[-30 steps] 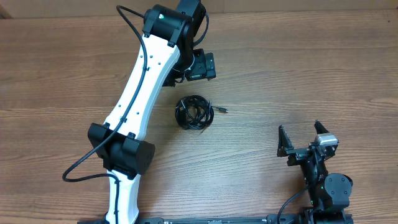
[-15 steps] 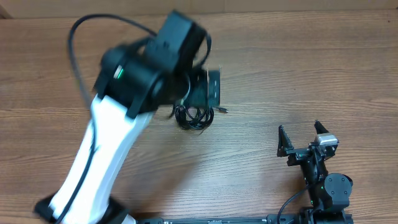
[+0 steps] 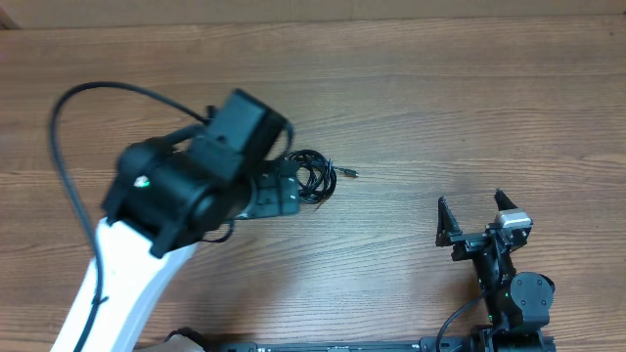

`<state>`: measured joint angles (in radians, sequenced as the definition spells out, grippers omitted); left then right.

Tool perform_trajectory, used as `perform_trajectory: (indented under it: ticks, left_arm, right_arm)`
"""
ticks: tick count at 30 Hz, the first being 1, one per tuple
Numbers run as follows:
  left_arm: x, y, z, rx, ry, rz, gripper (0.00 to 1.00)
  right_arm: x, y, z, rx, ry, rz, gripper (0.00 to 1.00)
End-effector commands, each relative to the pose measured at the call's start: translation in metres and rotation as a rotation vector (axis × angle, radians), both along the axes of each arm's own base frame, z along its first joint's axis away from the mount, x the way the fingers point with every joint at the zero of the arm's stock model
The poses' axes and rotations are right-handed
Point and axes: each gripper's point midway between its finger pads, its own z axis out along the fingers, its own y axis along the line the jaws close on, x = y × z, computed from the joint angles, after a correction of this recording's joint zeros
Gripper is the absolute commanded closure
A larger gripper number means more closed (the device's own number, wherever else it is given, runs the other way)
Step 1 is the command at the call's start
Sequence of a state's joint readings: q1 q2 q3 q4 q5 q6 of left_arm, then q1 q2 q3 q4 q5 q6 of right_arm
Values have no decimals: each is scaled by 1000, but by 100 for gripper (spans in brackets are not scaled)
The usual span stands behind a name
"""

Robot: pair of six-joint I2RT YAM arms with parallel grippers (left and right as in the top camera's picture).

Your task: Untangle cables

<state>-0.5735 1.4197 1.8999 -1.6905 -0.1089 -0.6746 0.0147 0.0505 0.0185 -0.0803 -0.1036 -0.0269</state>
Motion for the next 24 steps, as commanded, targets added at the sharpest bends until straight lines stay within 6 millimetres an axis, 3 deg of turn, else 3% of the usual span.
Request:
perform_trajectory:
  ticks: [1, 9, 24]
  left_arm:
    - [3, 31, 13, 21, -73, 107, 1]
    - [12, 58, 10, 59, -71, 180, 1]
    - [12, 58, 10, 52, -68, 181, 1]
  right_arm:
    - [0, 0, -4, -5, 5, -3, 0]
    - [0, 0, -4, -5, 5, -3, 0]
    - [0, 0, -4, -5, 5, -3, 0]
